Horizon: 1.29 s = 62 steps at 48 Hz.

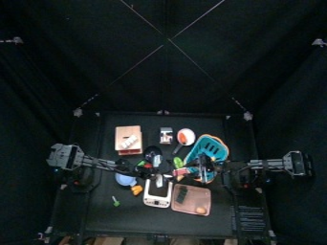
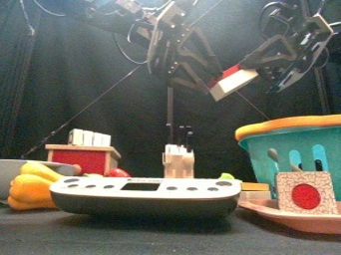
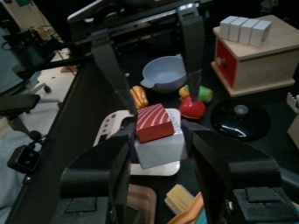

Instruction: Place salmon on plate

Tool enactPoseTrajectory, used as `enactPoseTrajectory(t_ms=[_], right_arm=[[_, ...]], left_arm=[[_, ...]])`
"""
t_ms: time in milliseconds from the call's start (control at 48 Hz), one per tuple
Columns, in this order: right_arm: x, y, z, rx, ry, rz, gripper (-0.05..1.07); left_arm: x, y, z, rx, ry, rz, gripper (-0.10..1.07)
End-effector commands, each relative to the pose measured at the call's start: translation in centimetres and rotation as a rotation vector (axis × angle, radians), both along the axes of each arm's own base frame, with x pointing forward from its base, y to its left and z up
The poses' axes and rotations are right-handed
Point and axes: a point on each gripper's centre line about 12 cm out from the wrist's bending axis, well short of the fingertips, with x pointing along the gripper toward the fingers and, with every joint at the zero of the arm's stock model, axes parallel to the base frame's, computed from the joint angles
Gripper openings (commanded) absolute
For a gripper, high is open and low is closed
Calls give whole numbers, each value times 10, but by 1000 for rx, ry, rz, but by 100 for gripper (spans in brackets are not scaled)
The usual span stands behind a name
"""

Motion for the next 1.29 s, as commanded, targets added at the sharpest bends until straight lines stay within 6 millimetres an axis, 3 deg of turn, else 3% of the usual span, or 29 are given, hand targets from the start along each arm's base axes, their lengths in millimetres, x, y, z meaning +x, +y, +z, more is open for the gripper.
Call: enactPoseTrajectory(t_ms=[0,250,479,938,1271], right_arm=[[-4,10,6,15,-27,33,70],[-27,52,-8,74,12,182,70],[-40,79,-37,131,197,236,70],[-31,81,-79,162,425,159,71],[-22,84,-77,140,441,160,71]], left_arm=[[-12,-3,23,-4,-52,-12,95],[-48,-16,20,-6,-35,-51,95],[-63,-28,10,-14,-13,-105,95],[-64,-30,2,-25,3,-121,95],[-65,-28,-2,-35,12,-113,95]])
